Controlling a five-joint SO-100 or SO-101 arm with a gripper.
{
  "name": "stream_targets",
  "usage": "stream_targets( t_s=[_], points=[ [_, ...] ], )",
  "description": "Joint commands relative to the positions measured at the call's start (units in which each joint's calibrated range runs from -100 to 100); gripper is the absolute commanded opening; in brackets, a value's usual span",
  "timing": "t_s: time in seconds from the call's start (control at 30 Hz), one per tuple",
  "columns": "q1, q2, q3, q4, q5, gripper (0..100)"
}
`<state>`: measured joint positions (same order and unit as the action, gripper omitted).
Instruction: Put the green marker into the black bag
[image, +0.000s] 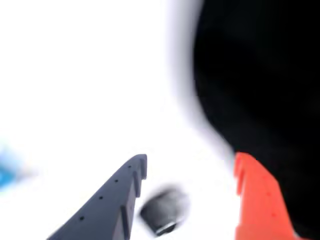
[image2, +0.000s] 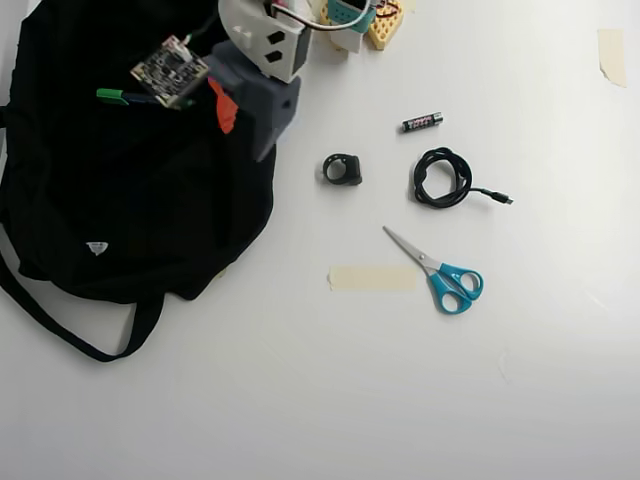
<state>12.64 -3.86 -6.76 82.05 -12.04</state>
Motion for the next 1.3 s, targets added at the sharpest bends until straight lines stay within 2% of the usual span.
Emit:
stream_targets(
  t_s=[0.0,0.1,0.37,0.53,0.8,1.17,1.27],
  points=[
    [-11.6,-2.8,-2.0,0.2,0.3,23],
    [-16.5,-4.9,-1.5,0.3,0.3,19],
    [-19.9,-9.3,-0.9,1.9,-0.2,2],
    [-21.4,-13.7,2.7,2.7,-0.1,2],
    [-22.4,-25.9,17.9,-0.1,-0.3,2],
    [-21.8,-44.5,45.1,-6.6,3.7,2],
    [-21.9,-49.3,53.9,-10.5,6.5,3]
  ],
)
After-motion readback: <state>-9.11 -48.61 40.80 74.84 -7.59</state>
